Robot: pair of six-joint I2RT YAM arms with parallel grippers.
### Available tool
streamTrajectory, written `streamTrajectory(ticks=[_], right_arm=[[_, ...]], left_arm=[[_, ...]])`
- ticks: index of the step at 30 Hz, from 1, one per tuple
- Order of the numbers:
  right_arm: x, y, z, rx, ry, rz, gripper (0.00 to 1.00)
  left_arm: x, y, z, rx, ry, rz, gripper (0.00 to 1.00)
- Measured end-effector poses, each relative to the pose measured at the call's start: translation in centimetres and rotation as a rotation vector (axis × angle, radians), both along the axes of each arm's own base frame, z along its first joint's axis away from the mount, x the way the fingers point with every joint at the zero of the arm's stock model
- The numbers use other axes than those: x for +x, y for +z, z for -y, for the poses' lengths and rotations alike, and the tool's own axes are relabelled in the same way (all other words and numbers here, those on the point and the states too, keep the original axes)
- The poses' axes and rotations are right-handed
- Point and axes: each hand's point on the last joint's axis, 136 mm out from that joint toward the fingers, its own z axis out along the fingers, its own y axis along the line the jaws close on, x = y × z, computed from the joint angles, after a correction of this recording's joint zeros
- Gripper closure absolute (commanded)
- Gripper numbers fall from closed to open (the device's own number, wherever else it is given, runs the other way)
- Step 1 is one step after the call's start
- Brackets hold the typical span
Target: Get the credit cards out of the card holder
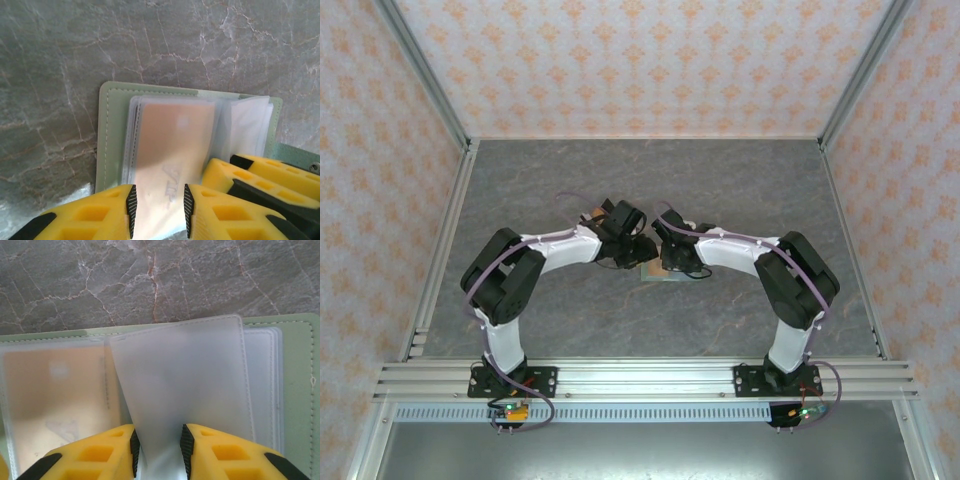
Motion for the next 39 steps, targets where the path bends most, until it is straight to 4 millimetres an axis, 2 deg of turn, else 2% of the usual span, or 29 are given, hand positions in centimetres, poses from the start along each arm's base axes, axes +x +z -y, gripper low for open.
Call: streamTrajectory(ticks=[9,16,23,28,36,39], right_arm=[[0.1,0.0,0.1,-0.006,-0.002,0.004,0.69],[0.0,0.2,0.1,-0.001,0.0,0.008,0.63],[-1.3,1.6,1.1,-0.007,0.019,0.006,0.55],[-1.5,2.8,0.2,0.04,0.066,0.015,0.55],[-2.5,0.7,-0.5,0.039,0.124,-0.055,0.54],[-2.4,0.5,-0.7,0.035,0.127,-0.057,0.59]], left_arm=[[0.2,-0.9,-0.4,0.048,-0.003,-0.01,0.65],[0.1,-1.2,-0.5,0.054,-0.005,-0.018,0.66],[0.0,-1.2,-0.5,0.056,-0.005,-0.02,0.67],[0.0,-1.2,-0.5,0.056,-0.006,-0.021,0.69],[0.1,-1.0,-0.4,0.053,-0.006,-0.019,0.72],[0.2,-1.0,-0.4,0.052,-0.006,-0.018,0.72]])
